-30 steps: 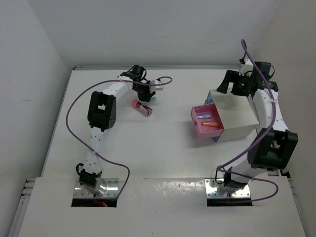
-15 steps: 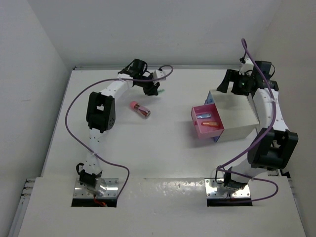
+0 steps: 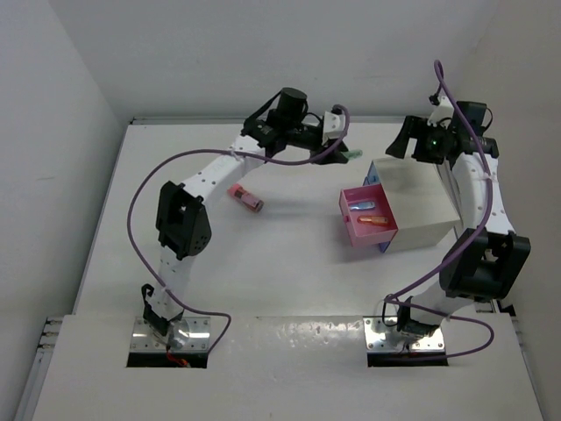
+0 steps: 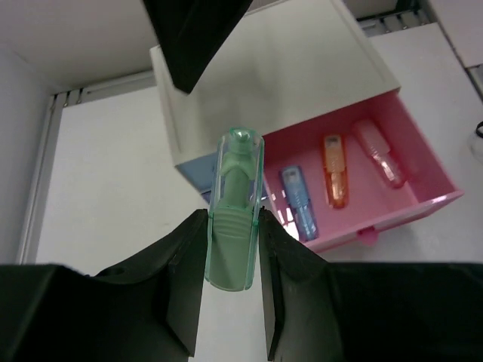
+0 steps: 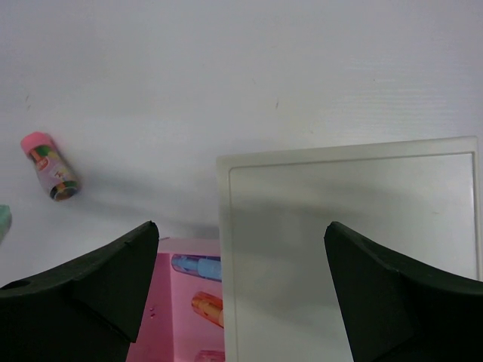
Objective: Sort the stationery into containers
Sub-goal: Place the pen in the drawer.
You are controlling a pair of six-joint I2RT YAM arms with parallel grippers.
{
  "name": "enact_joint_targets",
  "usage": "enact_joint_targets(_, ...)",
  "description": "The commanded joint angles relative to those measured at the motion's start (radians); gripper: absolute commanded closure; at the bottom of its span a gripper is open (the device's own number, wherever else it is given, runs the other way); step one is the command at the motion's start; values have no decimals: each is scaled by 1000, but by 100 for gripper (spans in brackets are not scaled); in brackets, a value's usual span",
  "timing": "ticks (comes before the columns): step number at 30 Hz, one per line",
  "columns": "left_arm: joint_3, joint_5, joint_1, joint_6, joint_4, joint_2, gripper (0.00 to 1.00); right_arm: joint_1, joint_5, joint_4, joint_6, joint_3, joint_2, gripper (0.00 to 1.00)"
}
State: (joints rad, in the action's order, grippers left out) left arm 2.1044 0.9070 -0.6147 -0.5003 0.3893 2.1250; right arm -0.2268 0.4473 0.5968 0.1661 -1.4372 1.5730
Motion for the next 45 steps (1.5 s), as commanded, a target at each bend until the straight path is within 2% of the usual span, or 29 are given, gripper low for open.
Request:
enact_joint_targets(1,-9,52,-25,88,-104,-22,95,-3,31,15,9,-40,-11,11)
enact_joint_targets(15,-58,-26,-184,141,-167,50,94,-28,28,109,-68,7,-59,12)
enact_joint_targets(21,-64,-56,-200,151,-139,70,91,-40,25,135,-89,21,-65,18)
enact_joint_targets(23,-66,-72,-201,140,-127,72,83,-42,28,144,-112,24,-67,33)
enact_joint_targets(24,-66,-80,-203,137,-119,73,72,-40,28,147,-119,26,-67,37)
enact_joint_targets(25,-64,-98,-207,134,-119,73,66,-40,24,156,-129,26,-62,44)
enact_joint_targets(26,-61,-106,-207,132,-116,73,59,-40,19,161,-134,24,-59,48)
enact_joint_targets(27,-57,-112,-209,131,-107,75,46,-40,16,166,-143,23,-53,50)
enact_joint_targets(29,-37,-132,-211,132,-96,79,34,-40,2,184,-158,20,-44,55)
enact_joint_targets(34,-9,-160,-198,213,-139,55,32,-31,-42,196,-252,41,-53,61)
enact_joint_targets(37,-26,-154,-171,301,-171,-9,38,-9,-59,207,-312,61,-68,67)
enact_joint_targets(39,-107,-166,-139,366,-202,-52,46,15,-77,193,-355,84,-93,71)
enact_joint_targets(40,-141,-181,-125,382,-222,-106,57,23,-82,184,-362,113,-105,72)
enact_joint_targets(43,-265,-227,-86,456,-228,-177,78,44,-99,166,-396,152,-123,77)
enact_joint_targets(44,-288,-229,-79,473,-208,-186,90,53,-101,167,-408,156,-126,77)
enact_joint_targets(45,-316,-226,-65,489,-195,-189,94,58,-101,173,-413,158,-123,78)
